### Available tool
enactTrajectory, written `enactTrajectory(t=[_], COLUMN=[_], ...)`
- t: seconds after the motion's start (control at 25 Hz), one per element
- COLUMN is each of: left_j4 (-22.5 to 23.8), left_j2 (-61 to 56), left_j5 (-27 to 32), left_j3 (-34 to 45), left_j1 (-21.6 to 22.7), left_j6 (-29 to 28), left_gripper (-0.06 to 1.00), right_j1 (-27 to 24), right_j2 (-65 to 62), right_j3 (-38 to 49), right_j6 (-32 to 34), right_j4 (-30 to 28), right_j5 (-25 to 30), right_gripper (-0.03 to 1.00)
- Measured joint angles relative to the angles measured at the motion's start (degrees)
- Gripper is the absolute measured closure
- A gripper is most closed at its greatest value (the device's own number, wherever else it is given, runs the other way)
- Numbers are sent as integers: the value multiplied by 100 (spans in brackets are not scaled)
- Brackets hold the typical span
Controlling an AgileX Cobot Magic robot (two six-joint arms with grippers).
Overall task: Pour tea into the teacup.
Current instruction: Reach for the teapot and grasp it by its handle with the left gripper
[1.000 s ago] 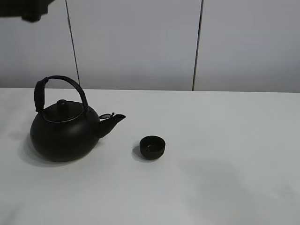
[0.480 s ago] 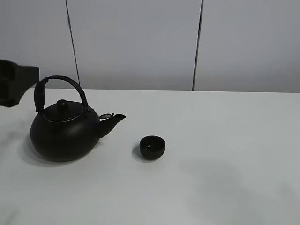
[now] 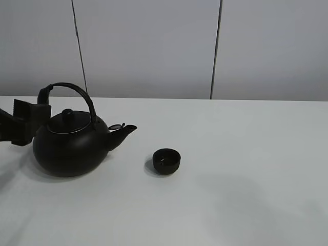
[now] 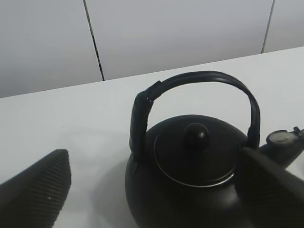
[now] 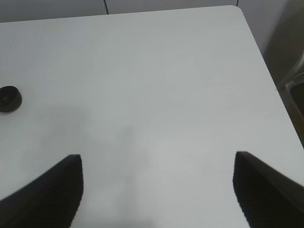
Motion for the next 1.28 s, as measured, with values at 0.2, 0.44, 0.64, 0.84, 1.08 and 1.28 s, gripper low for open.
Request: enactTrajectory(t=[0.2, 0.44, 0.64, 0.84, 1.08, 1.28], left_j4=[19, 232, 325, 339, 352, 473], left_j2=[31, 71, 427, 793, 1063, 1069], left_j5=[-39, 97, 133, 133, 139, 145], left_j3=[-126, -307, -492, -741, -1018, -1128], left_j1=[224, 561, 561, 561, 561, 727], left_j6=[0, -25, -25, -30, -40, -45], left_gripper=[28, 28, 28, 28, 28, 28], right_j1=[0, 0, 0, 0, 0, 0], right_j2=[0, 0, 0, 0, 0, 0], right_j3=[0, 0, 0, 0, 0, 0], right_j6=[0, 0, 0, 0, 0, 0], right_j4=[0, 0, 0, 0, 0, 0], right_j5=[0, 0, 0, 0, 0, 0], right_gripper=[38, 38, 38, 38, 38, 38])
